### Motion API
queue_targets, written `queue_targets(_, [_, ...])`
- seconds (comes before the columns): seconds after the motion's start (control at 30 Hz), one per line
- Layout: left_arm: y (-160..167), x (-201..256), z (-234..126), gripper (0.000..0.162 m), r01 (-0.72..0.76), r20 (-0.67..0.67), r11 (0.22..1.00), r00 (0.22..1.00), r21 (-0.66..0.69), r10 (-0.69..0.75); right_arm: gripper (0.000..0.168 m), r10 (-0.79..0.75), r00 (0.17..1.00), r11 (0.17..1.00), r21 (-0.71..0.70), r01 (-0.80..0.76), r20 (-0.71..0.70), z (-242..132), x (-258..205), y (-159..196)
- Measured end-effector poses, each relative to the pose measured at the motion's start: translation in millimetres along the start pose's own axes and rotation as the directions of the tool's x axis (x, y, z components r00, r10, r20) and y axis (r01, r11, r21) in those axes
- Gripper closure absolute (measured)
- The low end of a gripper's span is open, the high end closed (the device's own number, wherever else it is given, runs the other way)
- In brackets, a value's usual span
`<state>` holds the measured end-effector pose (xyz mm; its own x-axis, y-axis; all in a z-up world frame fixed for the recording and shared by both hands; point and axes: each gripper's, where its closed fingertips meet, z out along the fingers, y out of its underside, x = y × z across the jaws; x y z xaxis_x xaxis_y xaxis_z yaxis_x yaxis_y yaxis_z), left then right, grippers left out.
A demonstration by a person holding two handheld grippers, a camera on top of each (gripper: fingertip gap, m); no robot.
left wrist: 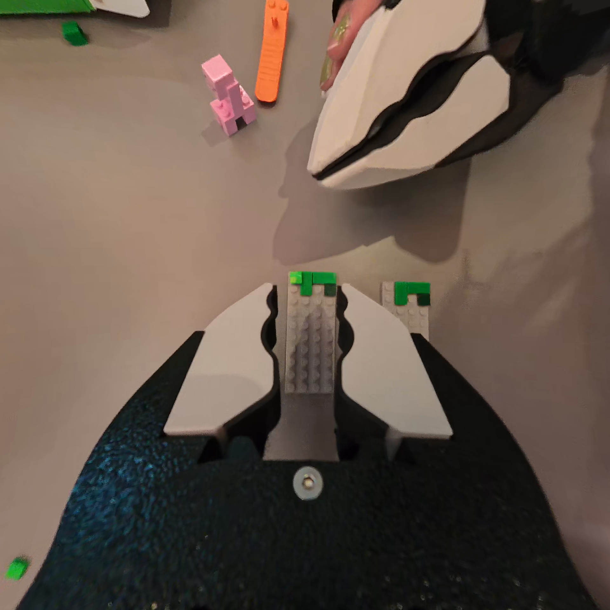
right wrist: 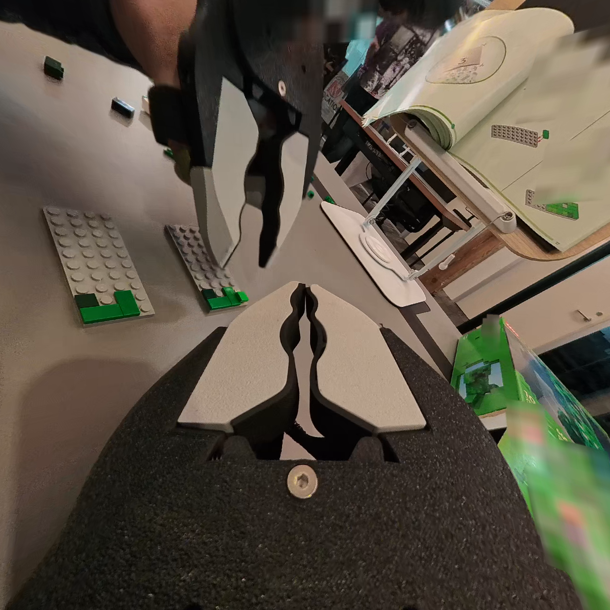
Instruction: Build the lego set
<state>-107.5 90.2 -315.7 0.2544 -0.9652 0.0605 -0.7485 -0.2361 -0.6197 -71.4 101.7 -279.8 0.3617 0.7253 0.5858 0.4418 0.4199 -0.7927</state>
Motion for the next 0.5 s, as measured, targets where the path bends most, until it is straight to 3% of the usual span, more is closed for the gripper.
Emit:
queue_targets(0.03, [2,-1,-6,0.130,-0.006,0.017,1.000,1.000,0.014,0.006,0.168,0.000,1.000,1.000,-0.002,0.000,-0.005,0,1,0])
queue_targets(0.13, [15,2,-15,0.130,-0.017,0.039,0.998,0.999,0.059,0.015,0.168,0.003,1.000,1.000,0.000,-0.003,-0.012,0,2,0])
queue_targets(0.3, [31,8,-7,0.110,-0.053,0.048,0.998,0.998,0.024,0.052,0.168,0.025,1.000,1.000,0.000,-0.025,-0.009,1,4,1])
queue_targets(0.5, [38,8,7,0.111,-0.085,0.033,0.995,0.996,-0.060,0.087,0.168,0.017,1.000,1.000,-0.001,-0.017,-0.006,1,3,1])
